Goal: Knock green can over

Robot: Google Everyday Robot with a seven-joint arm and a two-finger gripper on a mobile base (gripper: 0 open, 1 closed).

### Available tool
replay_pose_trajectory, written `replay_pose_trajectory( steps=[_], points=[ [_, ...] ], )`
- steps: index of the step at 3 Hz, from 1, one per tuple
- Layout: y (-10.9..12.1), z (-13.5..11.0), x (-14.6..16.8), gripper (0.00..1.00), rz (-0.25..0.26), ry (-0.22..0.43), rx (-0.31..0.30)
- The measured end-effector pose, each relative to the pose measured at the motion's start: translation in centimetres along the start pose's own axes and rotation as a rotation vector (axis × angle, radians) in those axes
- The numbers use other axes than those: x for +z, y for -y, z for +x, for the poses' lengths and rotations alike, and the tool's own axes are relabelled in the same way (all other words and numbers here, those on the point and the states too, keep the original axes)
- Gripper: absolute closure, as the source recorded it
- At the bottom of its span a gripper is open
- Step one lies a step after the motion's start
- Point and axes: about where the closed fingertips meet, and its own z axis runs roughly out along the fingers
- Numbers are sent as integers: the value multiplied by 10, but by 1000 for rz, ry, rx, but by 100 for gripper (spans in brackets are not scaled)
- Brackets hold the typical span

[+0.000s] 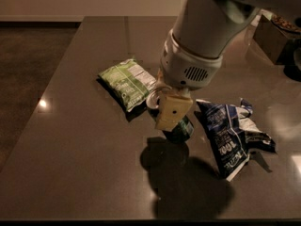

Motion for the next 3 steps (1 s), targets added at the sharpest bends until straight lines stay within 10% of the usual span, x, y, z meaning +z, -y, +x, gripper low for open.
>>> replay_pose_trajectory(
  steps=[3],
  points=[
    [20,-3,23,86,-5,-217,-88]
  ],
)
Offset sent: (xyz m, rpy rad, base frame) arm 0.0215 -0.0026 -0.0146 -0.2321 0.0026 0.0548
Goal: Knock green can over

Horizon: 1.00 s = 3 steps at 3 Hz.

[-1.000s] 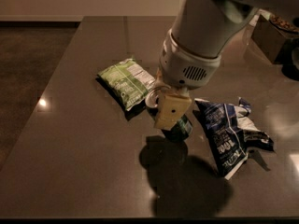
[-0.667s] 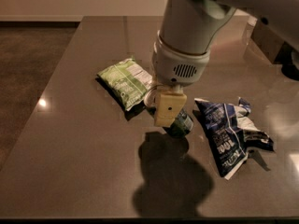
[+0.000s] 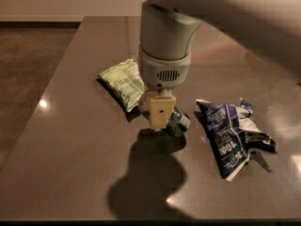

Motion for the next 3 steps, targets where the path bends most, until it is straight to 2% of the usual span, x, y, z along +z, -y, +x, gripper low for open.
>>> replay_pose_trajectory(
  steps=[1,3],
  points=[
    [4,-4,17,61,-2,-71,-34],
    [9,-2,36,15,1,-149,-47]
  ],
)
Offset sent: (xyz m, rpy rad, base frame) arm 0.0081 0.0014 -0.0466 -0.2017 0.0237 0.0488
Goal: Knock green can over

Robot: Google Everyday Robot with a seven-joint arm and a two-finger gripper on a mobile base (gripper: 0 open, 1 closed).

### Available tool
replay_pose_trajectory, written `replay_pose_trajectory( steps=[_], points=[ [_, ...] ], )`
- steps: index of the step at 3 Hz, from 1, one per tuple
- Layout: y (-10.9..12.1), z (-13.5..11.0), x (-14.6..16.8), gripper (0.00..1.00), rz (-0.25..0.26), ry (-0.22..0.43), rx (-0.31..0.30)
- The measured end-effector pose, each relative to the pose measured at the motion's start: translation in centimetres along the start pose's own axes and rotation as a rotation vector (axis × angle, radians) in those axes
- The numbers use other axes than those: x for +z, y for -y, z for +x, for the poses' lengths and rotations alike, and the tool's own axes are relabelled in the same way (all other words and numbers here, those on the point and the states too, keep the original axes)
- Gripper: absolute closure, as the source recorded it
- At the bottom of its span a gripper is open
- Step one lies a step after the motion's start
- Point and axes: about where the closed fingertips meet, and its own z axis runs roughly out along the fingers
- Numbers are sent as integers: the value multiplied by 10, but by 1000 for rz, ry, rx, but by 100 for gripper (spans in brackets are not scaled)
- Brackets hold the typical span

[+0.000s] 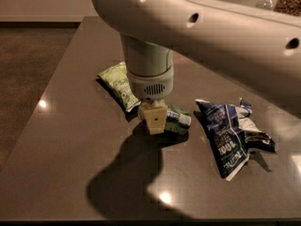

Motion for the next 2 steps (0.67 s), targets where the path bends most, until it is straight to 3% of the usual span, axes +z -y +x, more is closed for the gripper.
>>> replay_pose_trajectory(
  steps=[1,2],
  points=[
    [2,-2,-2,0,16,7,1],
    [2,-2,-2,0,16,7,1]
  ],
)
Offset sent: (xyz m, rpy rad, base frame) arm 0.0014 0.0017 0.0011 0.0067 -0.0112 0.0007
